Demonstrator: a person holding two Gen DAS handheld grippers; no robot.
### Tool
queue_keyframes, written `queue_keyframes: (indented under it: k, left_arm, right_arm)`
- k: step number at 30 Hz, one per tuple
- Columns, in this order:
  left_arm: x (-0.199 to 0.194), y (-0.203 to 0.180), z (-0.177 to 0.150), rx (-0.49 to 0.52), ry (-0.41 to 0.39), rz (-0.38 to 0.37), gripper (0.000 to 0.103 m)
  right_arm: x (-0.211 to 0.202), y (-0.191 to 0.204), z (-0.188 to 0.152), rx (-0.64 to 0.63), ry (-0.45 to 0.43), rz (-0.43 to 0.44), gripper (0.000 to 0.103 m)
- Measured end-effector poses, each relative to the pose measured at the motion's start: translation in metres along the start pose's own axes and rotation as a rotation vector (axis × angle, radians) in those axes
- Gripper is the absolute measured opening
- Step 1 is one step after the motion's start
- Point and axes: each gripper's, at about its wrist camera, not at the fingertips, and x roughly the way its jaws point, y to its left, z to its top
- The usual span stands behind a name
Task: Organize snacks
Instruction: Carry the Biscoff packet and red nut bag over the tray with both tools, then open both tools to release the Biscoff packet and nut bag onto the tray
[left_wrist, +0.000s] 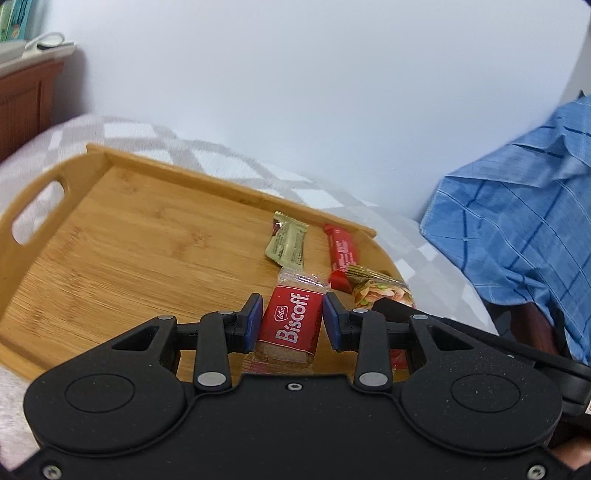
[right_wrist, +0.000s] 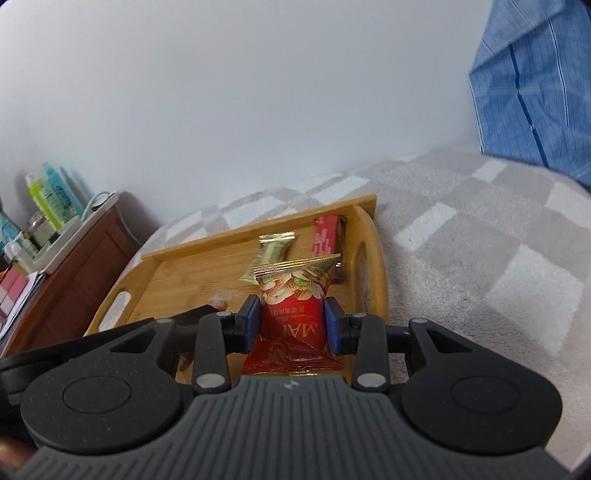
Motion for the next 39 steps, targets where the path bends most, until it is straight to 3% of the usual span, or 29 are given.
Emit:
queue_keyframes:
  k: [21,25,26,27,29,35,39]
  left_arm:
    - [0.039,0.003,0.001,-0.049,-0.002,0.014,0.034]
    - [0.041,0.001,-0.001,-0.035,-0.001,0.022,0.034]
    - [0.04,-0.001,-0.002,-0.027,-0.004,0.026,0.037]
    - [0.038,-0.002,-0.001,-0.018,-0.009,0.031,0.042]
    - [0.033,-0.004,-0.001,0.0,-0.026,0.044,0.055]
    - [0.011,-0.005,0.001,0.058,-0.065,0.044,0.071]
    - [-0.011,-0.006,-0.001,0.121,-0.091,0.052,0.083]
  right_arm:
    - [0.023,-0.022,0.013,0.077,0.045,0.012,0.043]
    - [0.024,-0.022,0.013,0.072,0.027,0.011,0.053]
    - [0.023,-0.022,0.013,0.074,0.021,0.008,0.063]
    - [0.023,-0.022,0.013,0.076,0.018,0.011,0.067]
    - [0.021,-0.023,0.014,0.079,0.011,0.017,0.067]
    - [0.011,-0.022,0.017,0.079,-0.021,0.009,0.068]
    - [-0.002,-0.016,0.018,0.057,-0.067,0.012,0.074]
